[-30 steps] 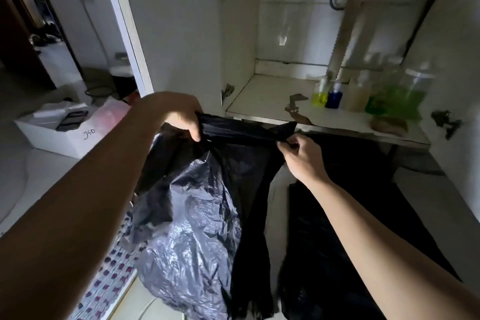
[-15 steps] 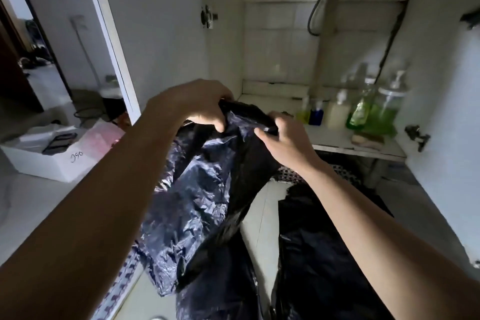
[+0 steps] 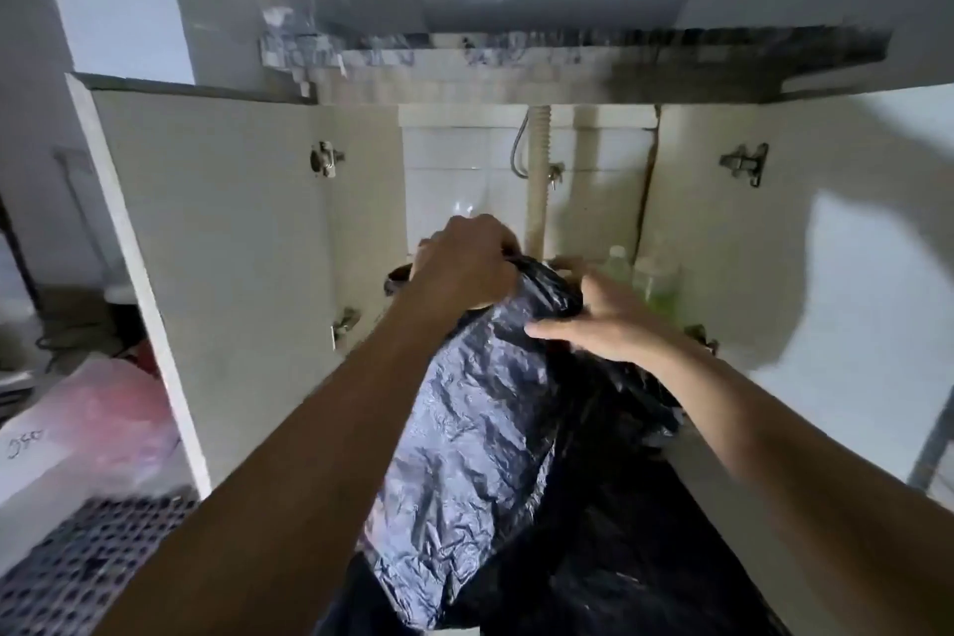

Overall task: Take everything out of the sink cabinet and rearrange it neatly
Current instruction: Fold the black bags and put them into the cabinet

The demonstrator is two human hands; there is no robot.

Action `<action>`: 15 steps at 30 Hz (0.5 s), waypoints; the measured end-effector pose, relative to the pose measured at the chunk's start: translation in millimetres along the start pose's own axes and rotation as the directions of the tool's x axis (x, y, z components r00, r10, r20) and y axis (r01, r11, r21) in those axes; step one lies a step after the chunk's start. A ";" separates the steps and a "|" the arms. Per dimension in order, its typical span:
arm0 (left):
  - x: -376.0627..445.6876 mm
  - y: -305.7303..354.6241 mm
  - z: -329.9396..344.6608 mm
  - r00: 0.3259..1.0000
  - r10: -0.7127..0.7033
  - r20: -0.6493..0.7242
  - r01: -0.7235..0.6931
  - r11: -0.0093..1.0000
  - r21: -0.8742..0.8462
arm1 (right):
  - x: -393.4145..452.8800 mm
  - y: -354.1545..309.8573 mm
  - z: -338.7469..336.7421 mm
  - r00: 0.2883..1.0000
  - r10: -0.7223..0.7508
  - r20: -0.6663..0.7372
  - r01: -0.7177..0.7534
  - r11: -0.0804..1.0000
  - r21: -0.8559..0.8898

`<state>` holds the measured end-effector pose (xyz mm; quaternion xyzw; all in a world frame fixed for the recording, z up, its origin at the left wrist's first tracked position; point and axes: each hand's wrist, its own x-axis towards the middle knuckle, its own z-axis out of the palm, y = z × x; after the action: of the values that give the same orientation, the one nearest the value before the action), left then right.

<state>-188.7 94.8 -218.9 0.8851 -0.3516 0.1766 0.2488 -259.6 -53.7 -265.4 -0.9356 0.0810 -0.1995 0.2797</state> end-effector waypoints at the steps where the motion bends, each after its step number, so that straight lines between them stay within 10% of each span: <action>1: 1.3 20.4 5.0 0.997 0.074 -0.011 -0.074 0.997 -0.008 | 0.8 2.6 -3.5 0.995 0.017 -0.096 -0.013 0.999 0.041; 7: 6.8 35.2 31.3 0.978 0.201 0.050 -0.191 0.969 -0.155 | -11.9 41.1 -47.4 0.892 0.216 -0.398 -0.084 0.943 0.322; 11: -0.3 4.1 61.0 0.926 0.107 0.361 0.029 0.936 -0.351 | -26.8 51.5 -71.4 0.836 0.459 -0.301 -0.164 0.733 0.660; 15: -5.2 -5.9 95.5 0.882 0.079 0.465 0.004 0.985 -0.174 | -34.8 55.6 -73.4 0.850 0.512 -0.126 -0.185 0.513 0.838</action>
<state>-175.0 47.4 -301.0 0.8699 -0.4322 -0.0690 0.2273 -324.1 -126.8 -251.7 -0.6171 0.2219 -0.3193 0.6841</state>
